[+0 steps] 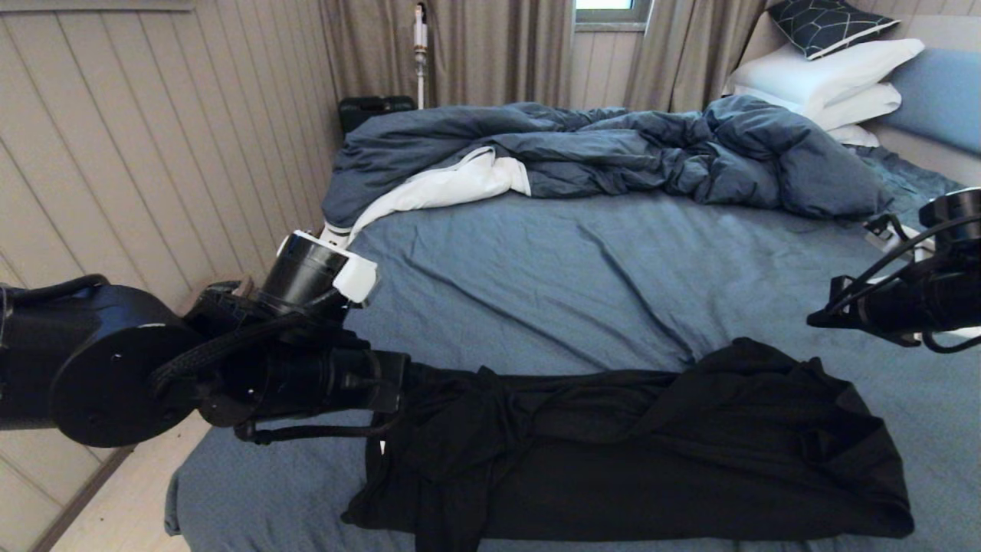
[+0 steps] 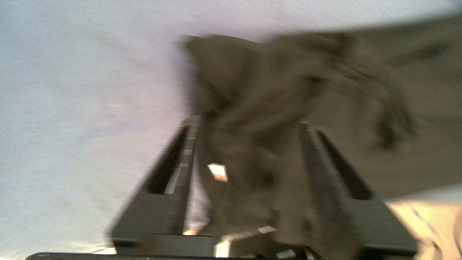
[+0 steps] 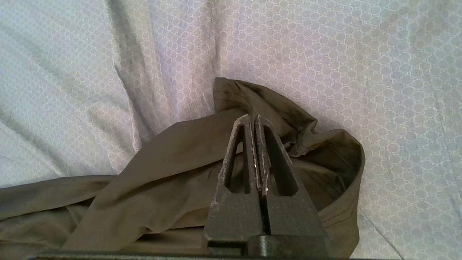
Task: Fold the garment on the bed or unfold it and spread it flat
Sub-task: Unford the black T-shirt
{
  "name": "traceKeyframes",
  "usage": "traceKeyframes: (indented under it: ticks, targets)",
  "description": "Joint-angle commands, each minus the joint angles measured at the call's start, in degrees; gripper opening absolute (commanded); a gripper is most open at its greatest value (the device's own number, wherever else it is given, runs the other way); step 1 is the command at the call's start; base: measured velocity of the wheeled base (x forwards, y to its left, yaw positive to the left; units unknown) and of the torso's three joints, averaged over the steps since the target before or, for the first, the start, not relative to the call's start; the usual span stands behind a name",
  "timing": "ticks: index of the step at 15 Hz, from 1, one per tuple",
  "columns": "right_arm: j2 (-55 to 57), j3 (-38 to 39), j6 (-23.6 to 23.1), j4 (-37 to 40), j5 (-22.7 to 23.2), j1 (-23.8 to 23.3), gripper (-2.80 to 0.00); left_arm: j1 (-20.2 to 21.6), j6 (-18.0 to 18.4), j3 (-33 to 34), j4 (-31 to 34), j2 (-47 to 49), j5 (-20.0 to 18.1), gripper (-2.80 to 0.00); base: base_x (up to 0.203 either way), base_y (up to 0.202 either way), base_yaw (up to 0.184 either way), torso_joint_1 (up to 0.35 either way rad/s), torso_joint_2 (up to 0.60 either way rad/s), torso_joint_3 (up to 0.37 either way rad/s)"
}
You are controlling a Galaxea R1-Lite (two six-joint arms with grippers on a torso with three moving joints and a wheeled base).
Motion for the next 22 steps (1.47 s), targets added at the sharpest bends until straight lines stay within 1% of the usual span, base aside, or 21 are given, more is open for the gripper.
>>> traceKeyframes:
  ticks: [1,4,5,6,9,11,14,17,19,22]
  targets:
    - [-0.12,0.0,0.03,0.07,0.11,0.03,-2.8,-2.46,-0.04,-1.25,0.13,1.71,-0.17,-2.8,0.0,0.0,0.0,0.0,0.0,0.0]
    - [-0.06,-0.18,0.03,-0.02,0.11,-0.06,-2.8,-6.52,0.19,-1.75,0.15,2.52,-0.26,-2.8,0.0,0.0,0.0,0.0,0.0,0.0]
    - [-0.04,-0.35,0.03,-0.02,0.11,-0.06,-2.8,-7.85,0.14,-1.55,0.36,2.48,-0.81,-2.8,0.0,0.0,0.0,0.0,0.0,0.0]
    - [-0.04,-0.35,0.03,0.05,0.11,-0.06,-2.8,-8.93,-0.09,-1.21,1.34,2.4,-1.42,0.0,0.0,0.0,0.0,0.0,0.0,0.0]
    - [0.05,-0.44,0.03,-0.02,0.11,-0.15,-2.8,-10.82,-0.33,0.0,1.97,1.84,-3.69,0.0,0.0,0.0,0.0,0.0,0.0,0.0]
    - [0.05,-0.53,-0.06,-0.02,0.11,-0.15,-2.8,-12.46,-0.34,0.29,1.74,1.97,-3.89,0.0,0.0,0.0,0.0,0.0,0.0,0.0]
    - [0.4,-0.53,-0.06,-0.02,0.11,-0.15,-2.8,-12.7,-0.24,-0.94,0.89,5.26,-3.68,0.0,0.0,0.0,0.0,0.0,0.0,0.0]
    - [0.49,-1.14,-0.15,0.07,0.11,-0.41,-2.8,-11.93,0.32,-1.48,-3.3,9.39,-3.66,0.0,0.0,0.0,0.0,0.0,0.0,0.0]
    - [0.58,-1.23,-0.24,-0.02,0.11,-0.41,-2.8,-10.67,2.14,-1.42,-6.13,11.73,-3.64,0.0,0.0,0.0,0.0,0.0,0.0,0.0]
    - [0.76,-1.23,-0.32,-0.02,0.11,-0.41,-2.8,-8.22,2.56,-1.27,-6.94,12.53,-3.74,0.0,0.0,0.0,0.0,0.0,0.0,0.0]
